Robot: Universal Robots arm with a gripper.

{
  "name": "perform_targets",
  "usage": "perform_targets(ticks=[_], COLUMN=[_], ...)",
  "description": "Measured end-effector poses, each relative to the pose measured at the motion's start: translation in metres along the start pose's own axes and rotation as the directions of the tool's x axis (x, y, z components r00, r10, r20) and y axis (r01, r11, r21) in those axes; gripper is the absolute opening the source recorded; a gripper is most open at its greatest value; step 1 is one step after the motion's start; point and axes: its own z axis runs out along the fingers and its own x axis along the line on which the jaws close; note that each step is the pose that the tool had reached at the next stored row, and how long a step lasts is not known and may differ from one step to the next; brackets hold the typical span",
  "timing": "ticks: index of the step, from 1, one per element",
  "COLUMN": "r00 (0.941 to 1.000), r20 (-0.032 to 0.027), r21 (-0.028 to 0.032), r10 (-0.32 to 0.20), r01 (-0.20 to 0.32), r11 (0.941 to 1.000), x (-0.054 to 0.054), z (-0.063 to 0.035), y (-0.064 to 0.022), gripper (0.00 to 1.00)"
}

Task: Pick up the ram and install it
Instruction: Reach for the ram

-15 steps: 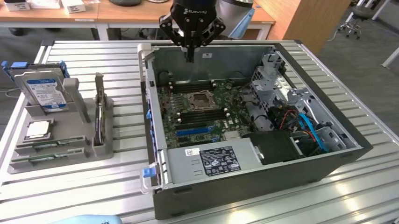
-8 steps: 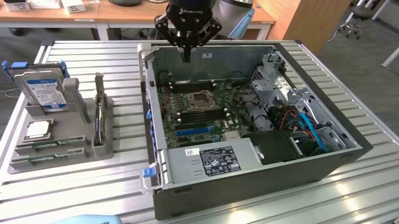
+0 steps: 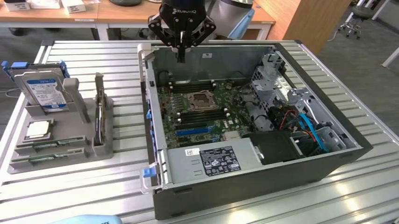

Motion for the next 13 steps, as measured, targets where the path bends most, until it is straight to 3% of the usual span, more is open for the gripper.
perform_targets(ticks=[13], r00=[1.0], r20=[0.0], r21=[0.0], r10=[0.0], r01=[0.0], r11=[1.0], x=[0.024], z=[-0.0003], y=[-0.0018], gripper=[0.1])
